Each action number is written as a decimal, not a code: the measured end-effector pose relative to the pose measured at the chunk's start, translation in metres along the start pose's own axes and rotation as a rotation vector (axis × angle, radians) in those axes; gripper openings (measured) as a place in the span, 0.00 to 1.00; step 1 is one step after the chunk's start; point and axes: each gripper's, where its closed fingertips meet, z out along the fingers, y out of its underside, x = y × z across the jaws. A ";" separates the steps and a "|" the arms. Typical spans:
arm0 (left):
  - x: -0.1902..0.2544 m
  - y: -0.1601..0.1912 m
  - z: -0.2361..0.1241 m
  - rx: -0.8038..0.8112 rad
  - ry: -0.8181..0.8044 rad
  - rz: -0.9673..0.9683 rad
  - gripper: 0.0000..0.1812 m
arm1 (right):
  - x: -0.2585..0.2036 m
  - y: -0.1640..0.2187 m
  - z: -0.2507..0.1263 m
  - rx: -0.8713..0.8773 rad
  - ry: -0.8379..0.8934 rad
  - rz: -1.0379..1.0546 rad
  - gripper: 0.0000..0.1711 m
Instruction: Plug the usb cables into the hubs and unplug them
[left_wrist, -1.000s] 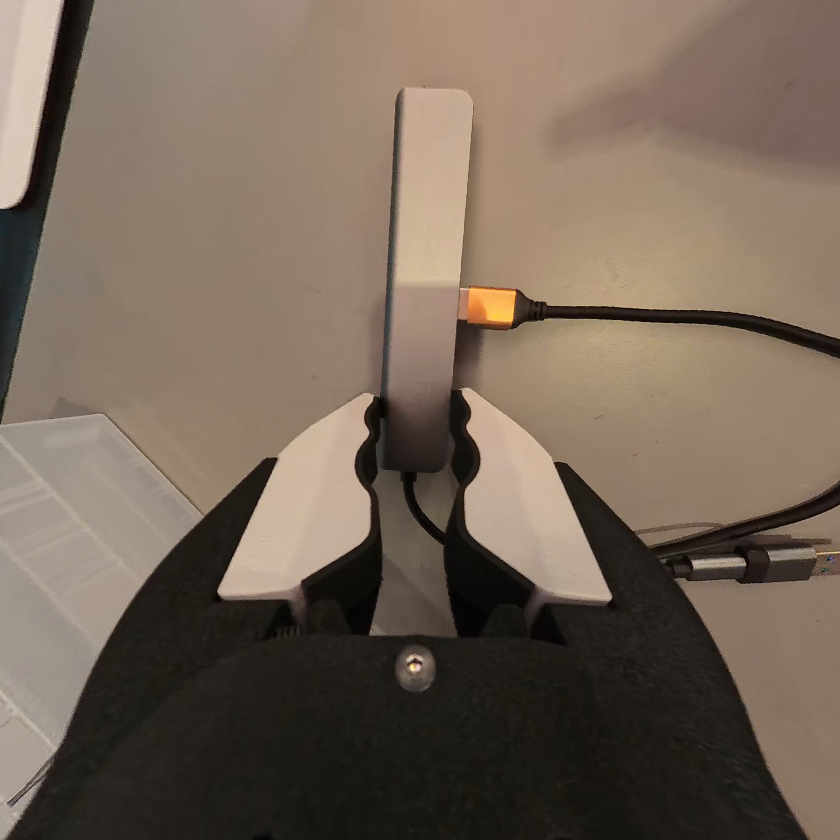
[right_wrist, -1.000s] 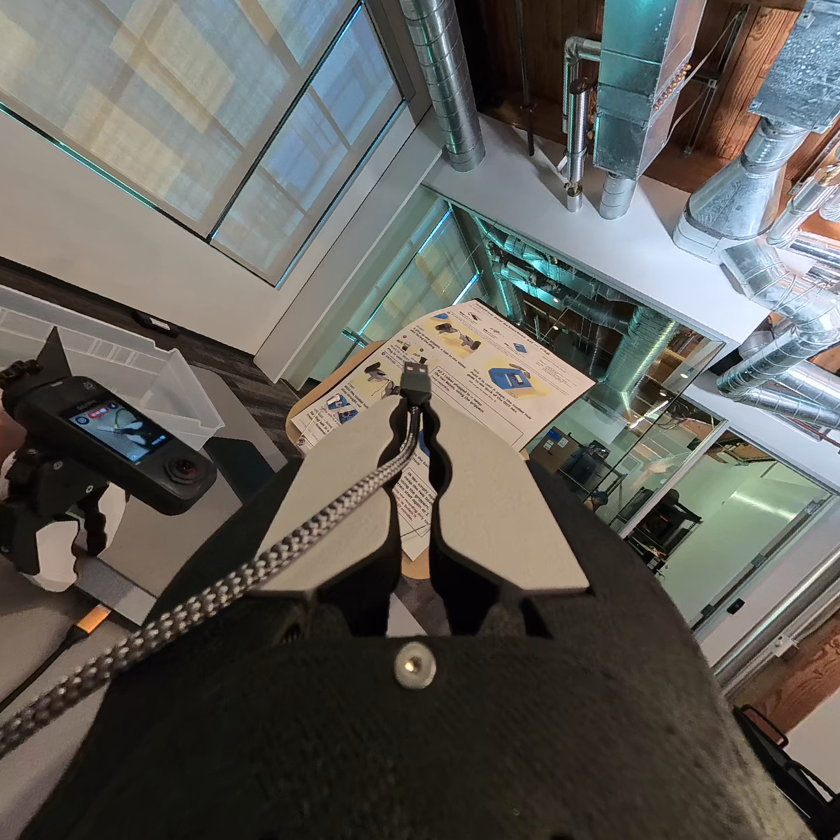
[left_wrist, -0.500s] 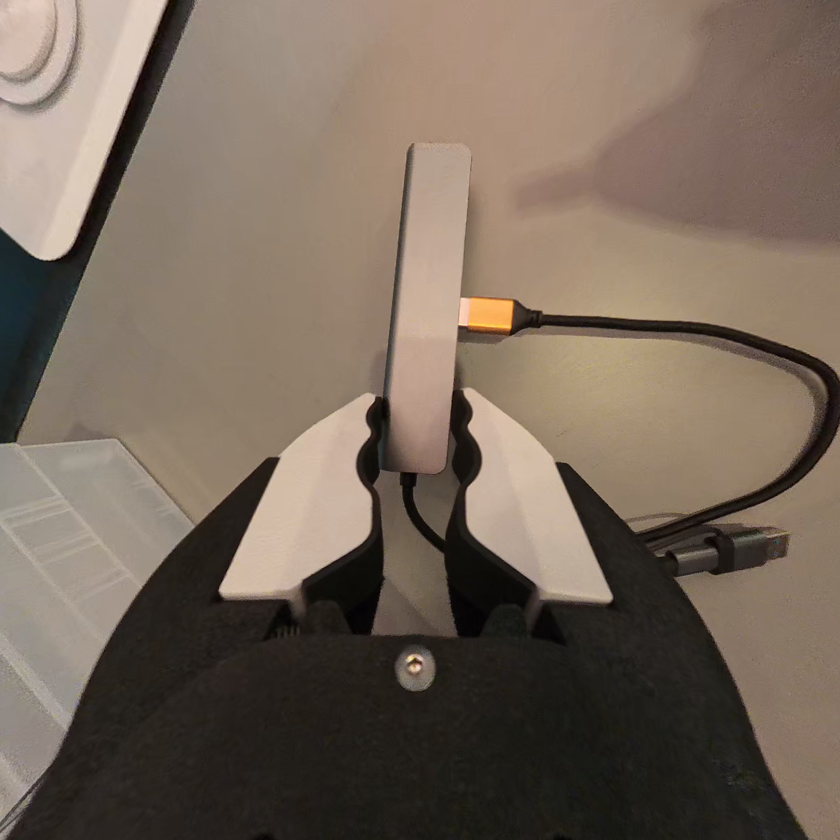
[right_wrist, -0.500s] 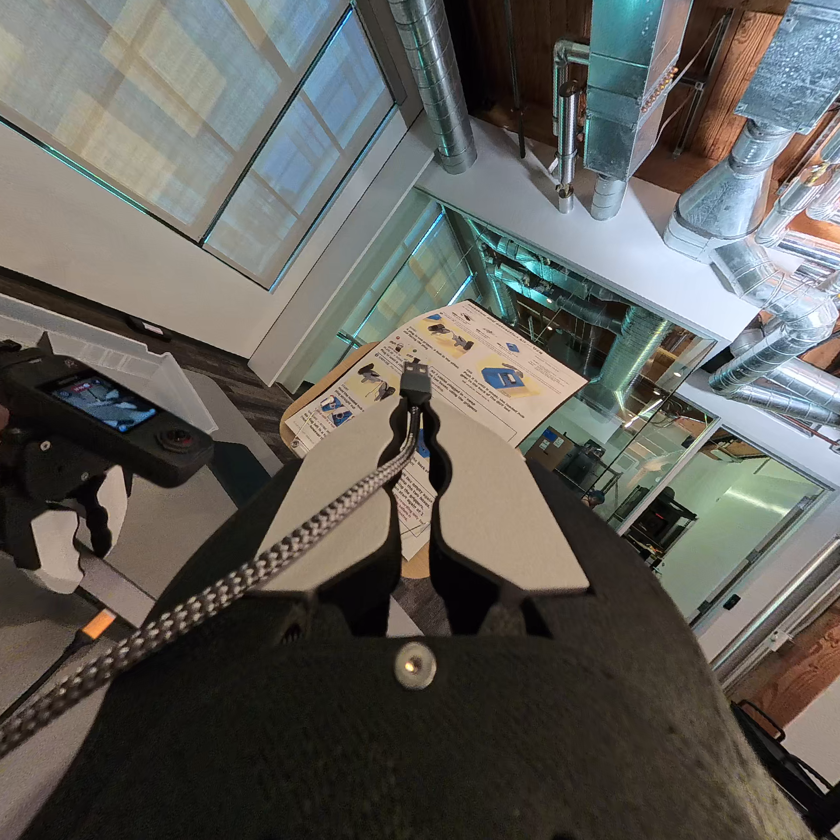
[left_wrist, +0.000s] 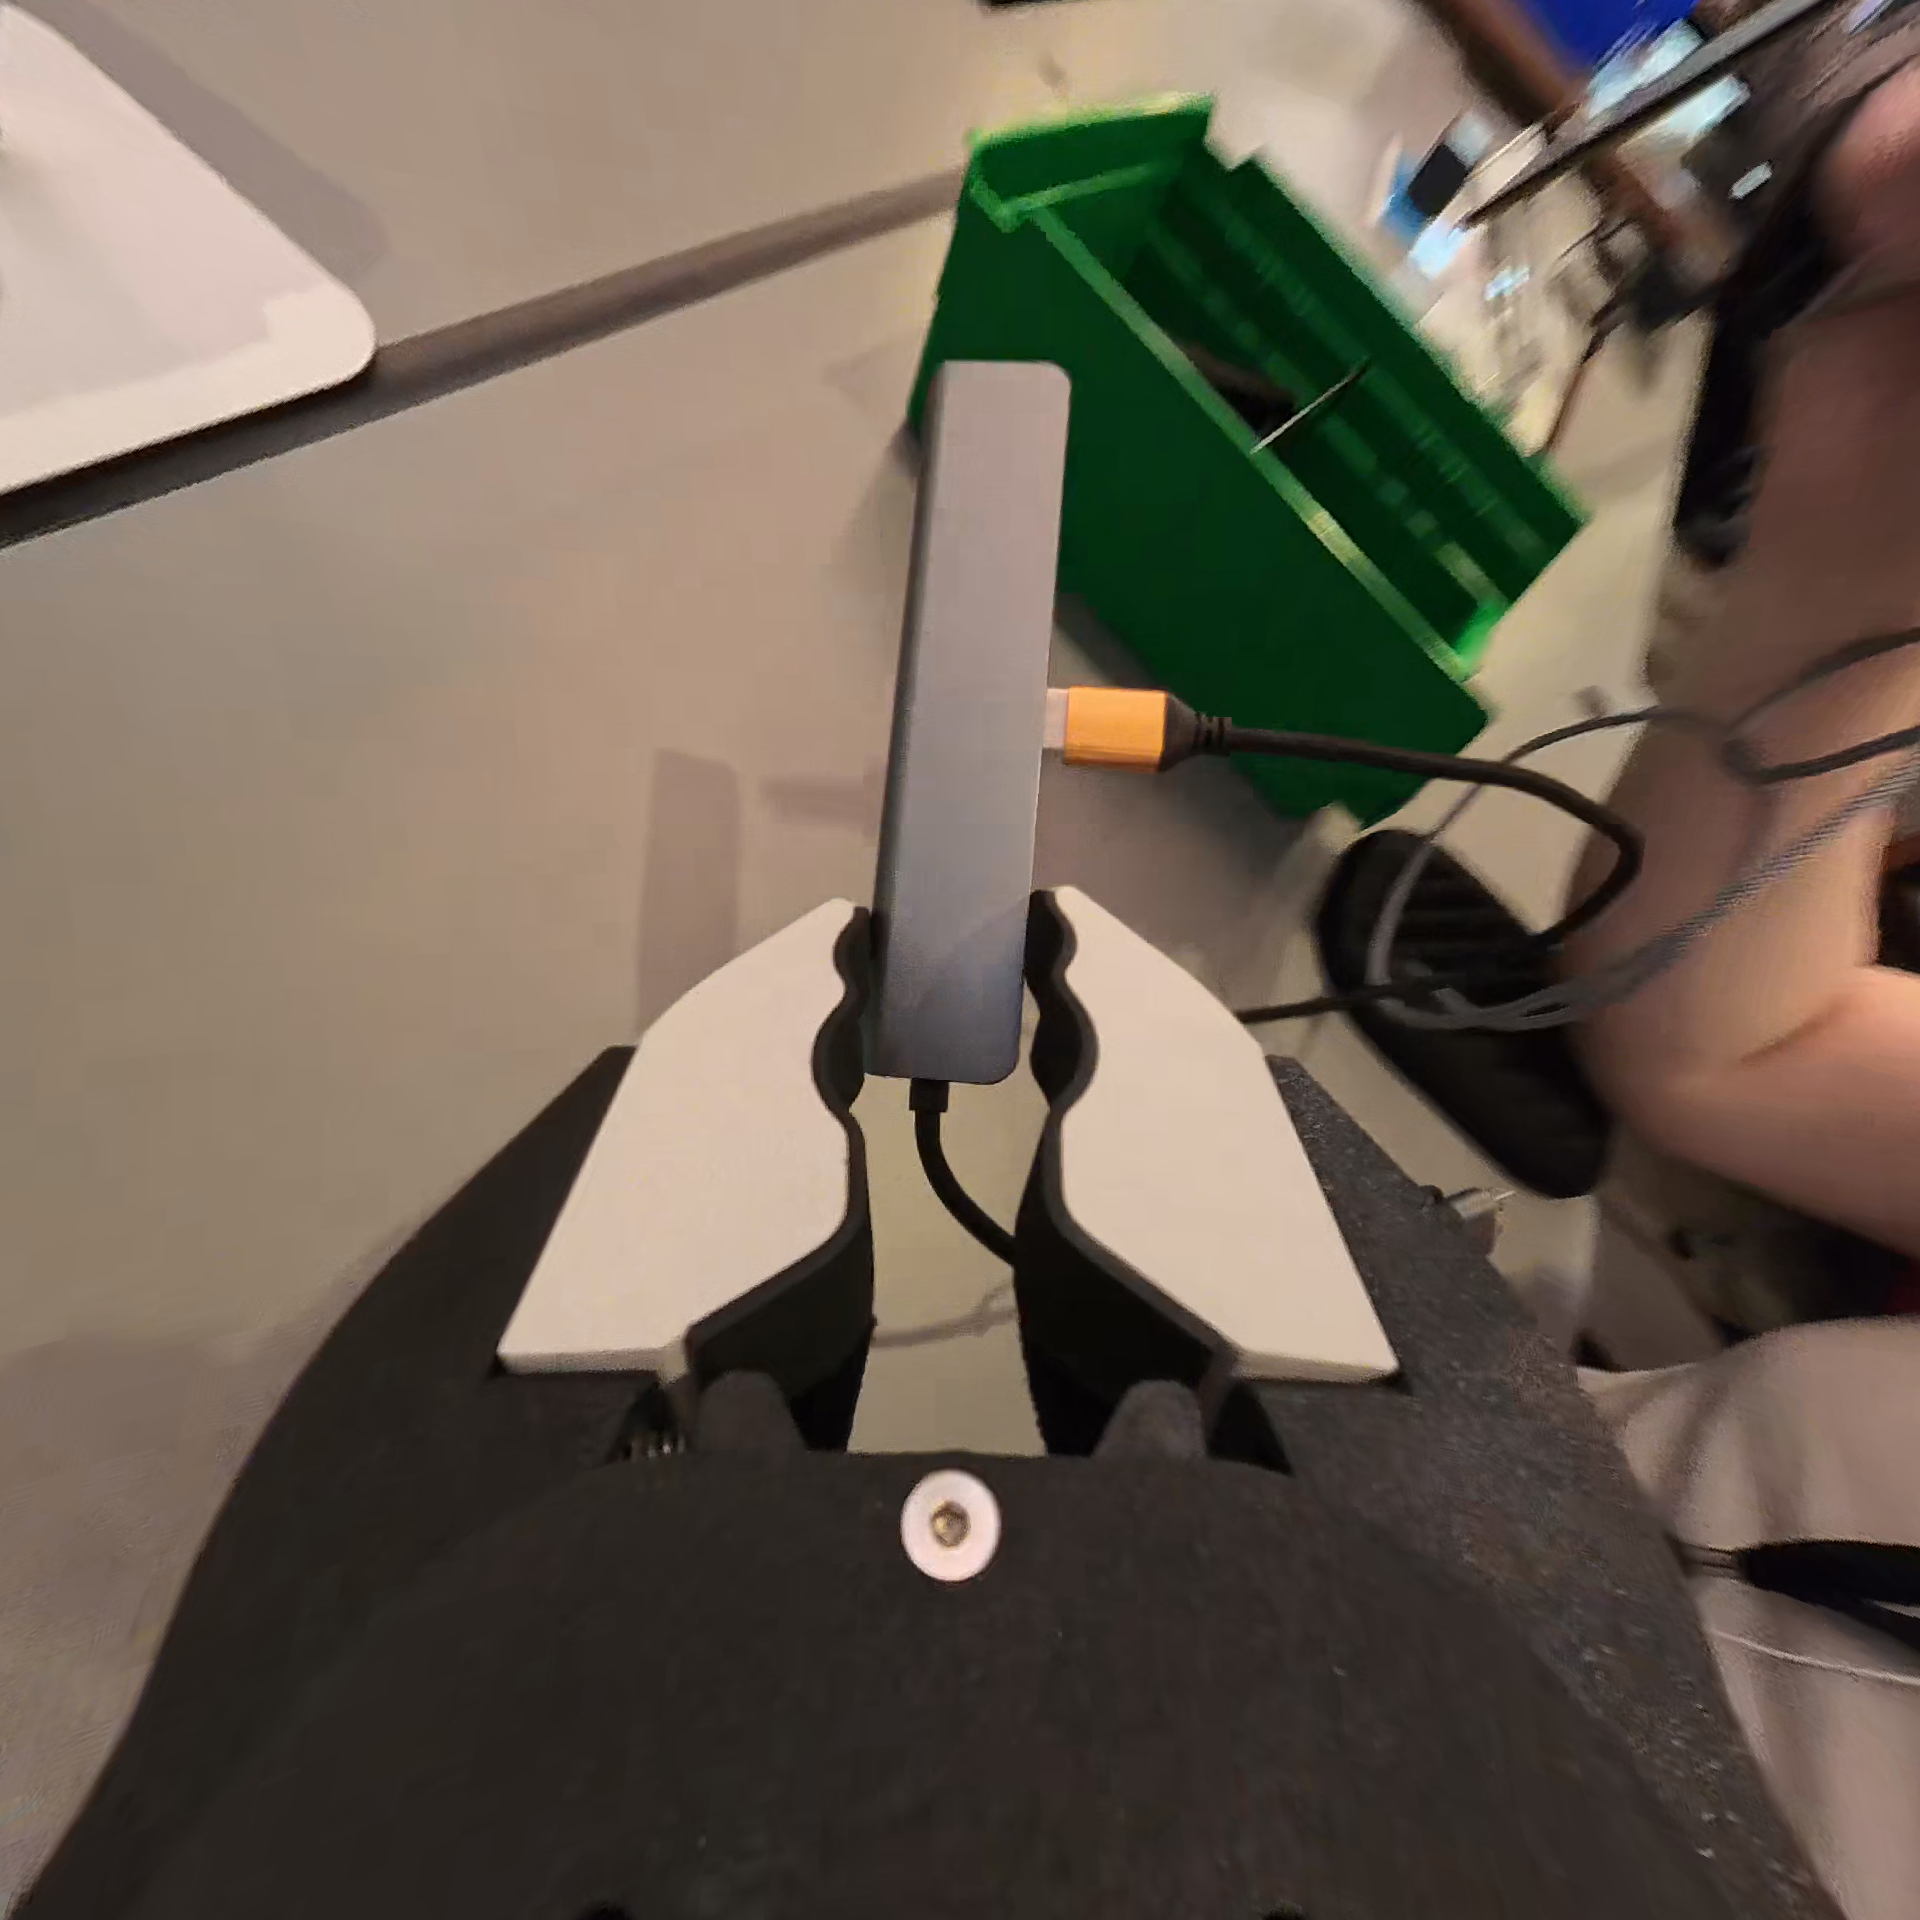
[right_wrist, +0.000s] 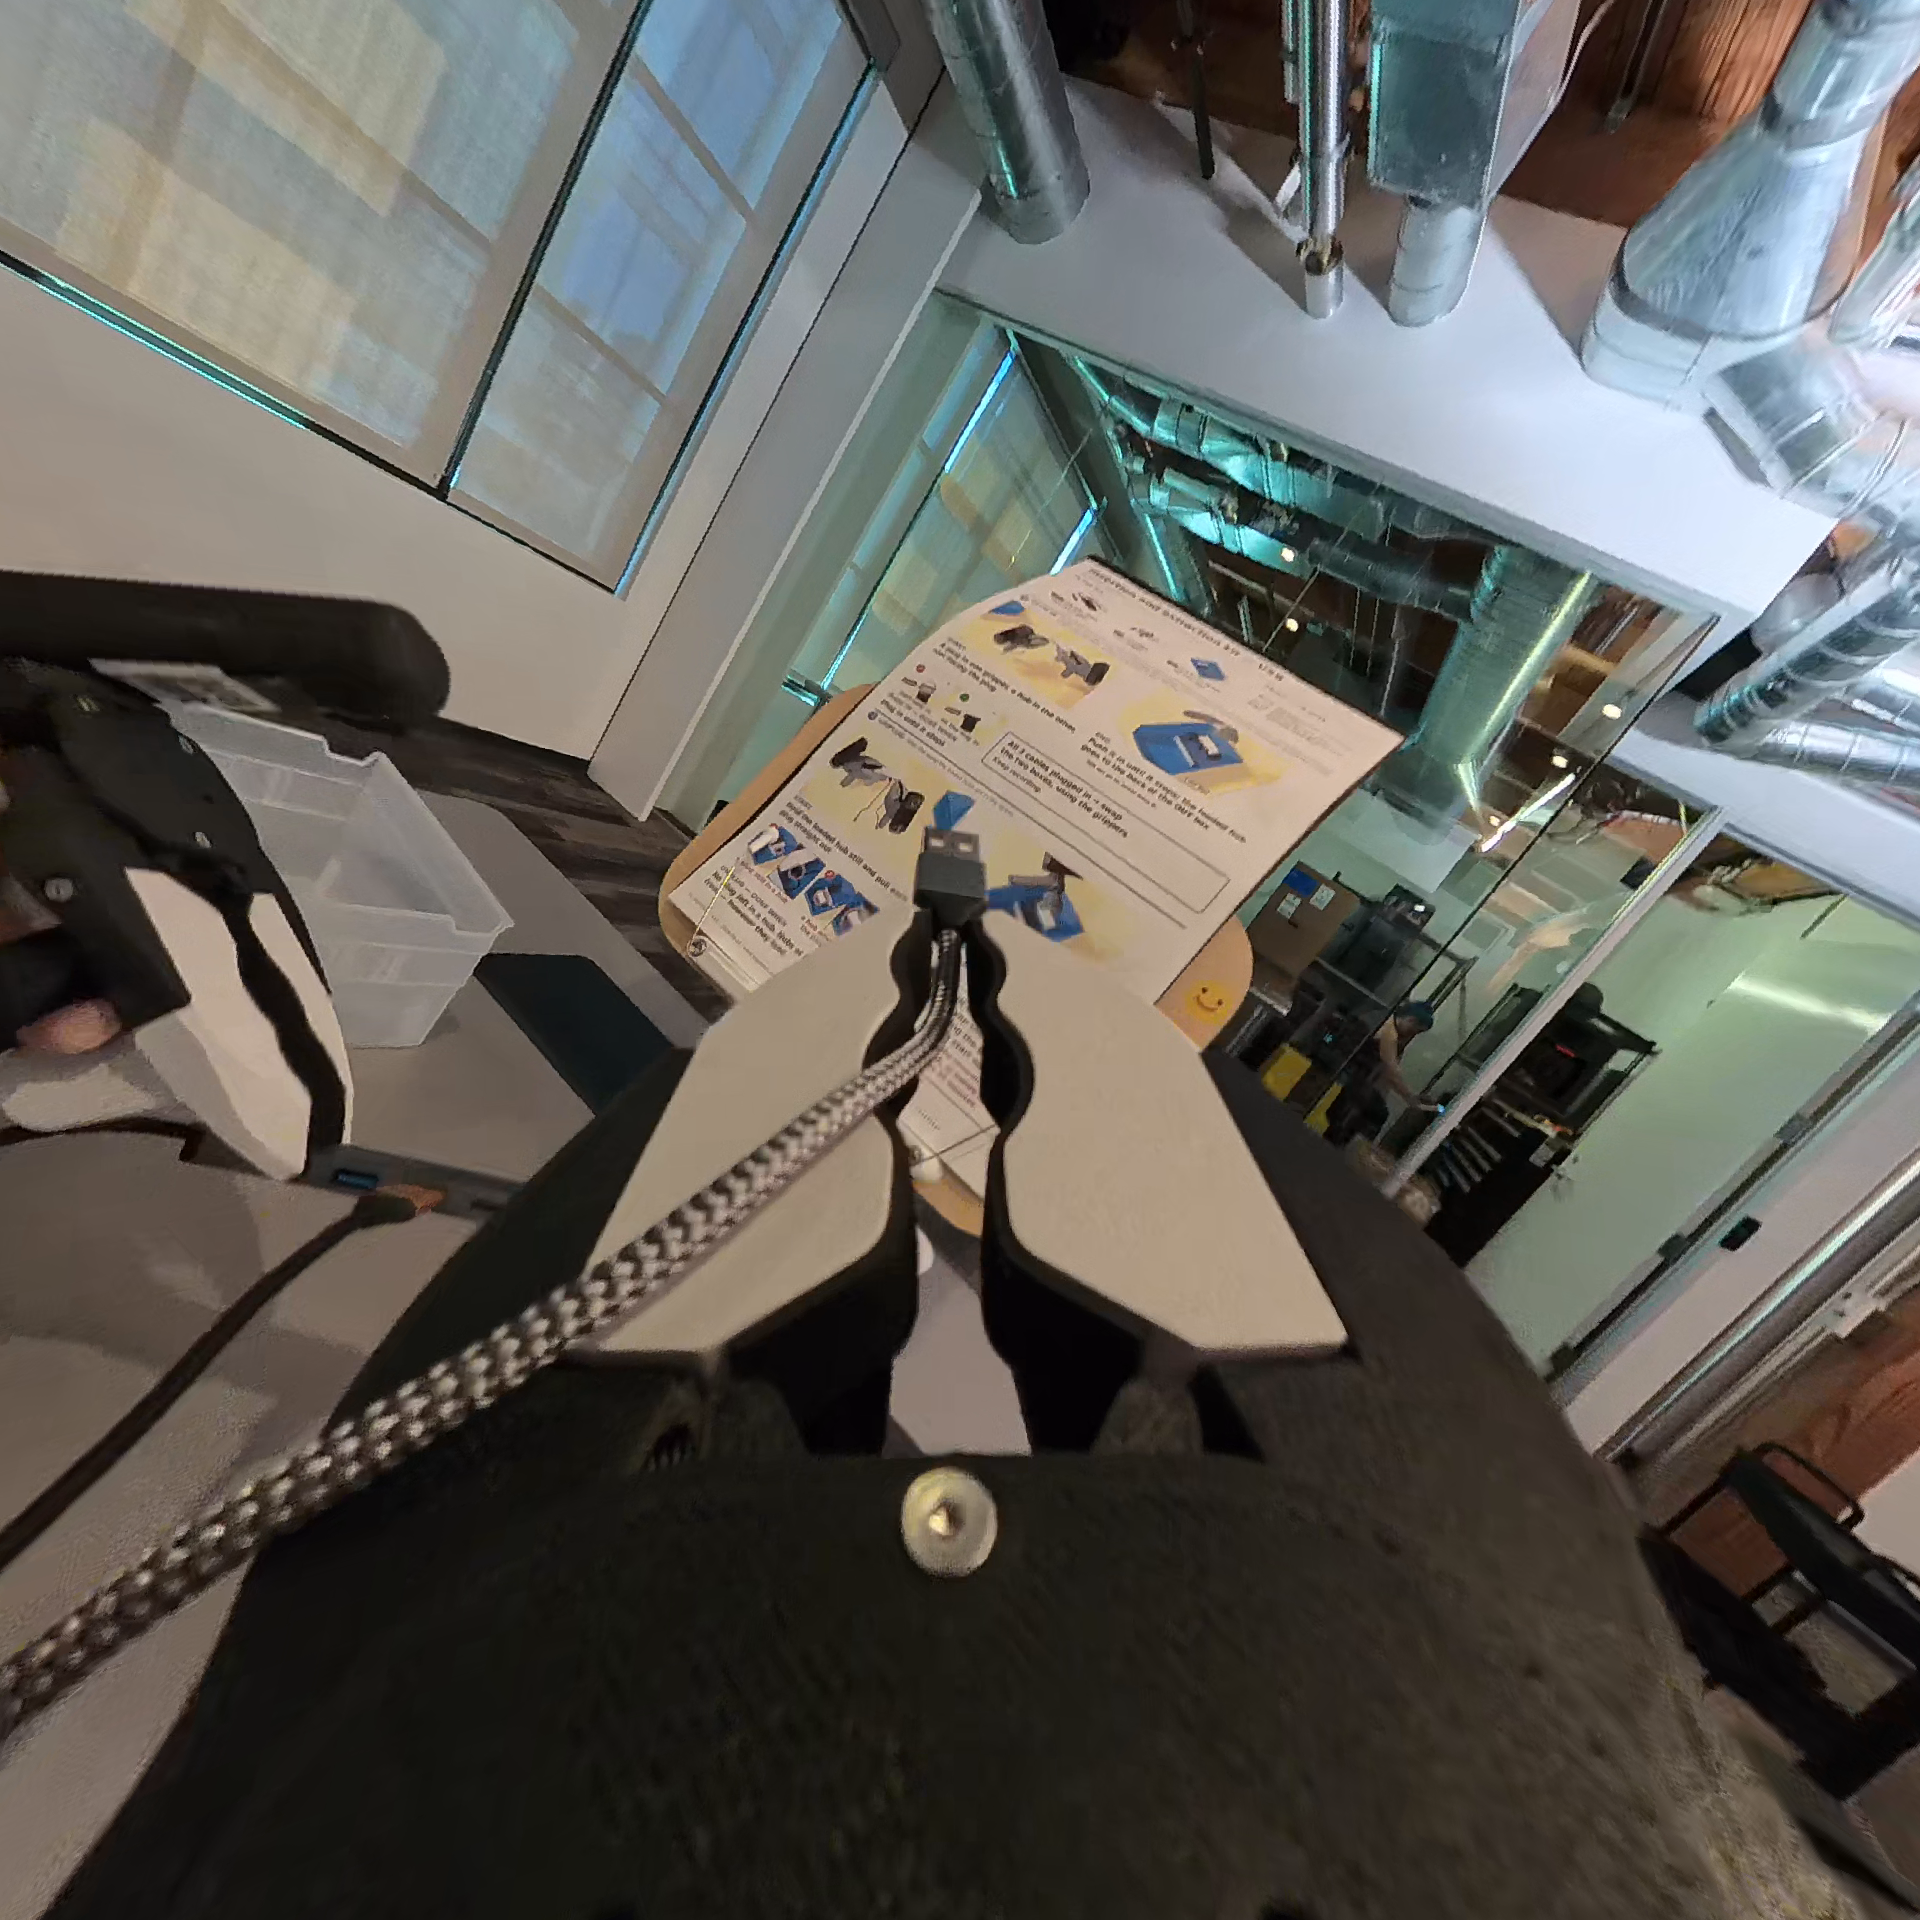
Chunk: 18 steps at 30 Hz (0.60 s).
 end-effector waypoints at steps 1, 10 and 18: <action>0.006 -0.006 -0.004 0.028 0.042 -0.019 0.16 | -0.001 0.005 0.003 -0.023 0.000 0.012 0.04; 0.012 -0.083 -0.041 0.197 -0.024 0.068 0.16 | 0.019 0.007 -0.002 -0.094 0.100 0.065 0.04; -0.011 -0.090 -0.063 0.279 -0.165 0.079 0.16 | -0.030 -0.055 -0.011 -0.032 -0.079 0.060 0.04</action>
